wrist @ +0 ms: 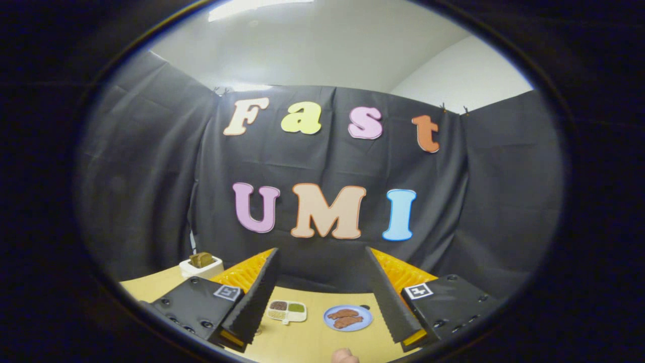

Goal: Take the bottle from table, then pour the juice into the cup, finally place the bottle on the coaster

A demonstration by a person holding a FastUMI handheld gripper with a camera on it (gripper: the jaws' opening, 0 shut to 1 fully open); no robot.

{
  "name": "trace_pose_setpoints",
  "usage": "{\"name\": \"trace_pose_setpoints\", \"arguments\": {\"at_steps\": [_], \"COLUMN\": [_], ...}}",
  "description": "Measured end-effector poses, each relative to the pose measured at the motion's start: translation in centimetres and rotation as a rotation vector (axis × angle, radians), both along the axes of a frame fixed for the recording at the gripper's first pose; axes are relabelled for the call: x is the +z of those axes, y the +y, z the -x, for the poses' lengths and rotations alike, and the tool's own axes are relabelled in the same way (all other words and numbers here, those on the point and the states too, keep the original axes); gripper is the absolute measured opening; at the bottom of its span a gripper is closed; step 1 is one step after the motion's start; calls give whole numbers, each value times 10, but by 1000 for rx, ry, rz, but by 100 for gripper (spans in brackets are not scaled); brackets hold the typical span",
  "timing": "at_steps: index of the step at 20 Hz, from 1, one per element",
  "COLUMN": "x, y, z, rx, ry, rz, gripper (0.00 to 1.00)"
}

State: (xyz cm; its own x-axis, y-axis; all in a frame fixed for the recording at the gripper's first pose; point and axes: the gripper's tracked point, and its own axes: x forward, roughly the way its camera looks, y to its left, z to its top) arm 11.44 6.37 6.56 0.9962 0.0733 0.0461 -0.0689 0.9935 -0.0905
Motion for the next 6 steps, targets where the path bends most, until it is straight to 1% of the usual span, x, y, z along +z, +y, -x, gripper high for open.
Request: {"name": "trace_pose_setpoints", "arguments": {"at_steps": [2,6], "x": [-3,-12], "y": [-16,-35], "z": [-5,-10], "rx": [-21,-27], "ry": [2,18], "rz": [19,18], "gripper": [100,100]}}
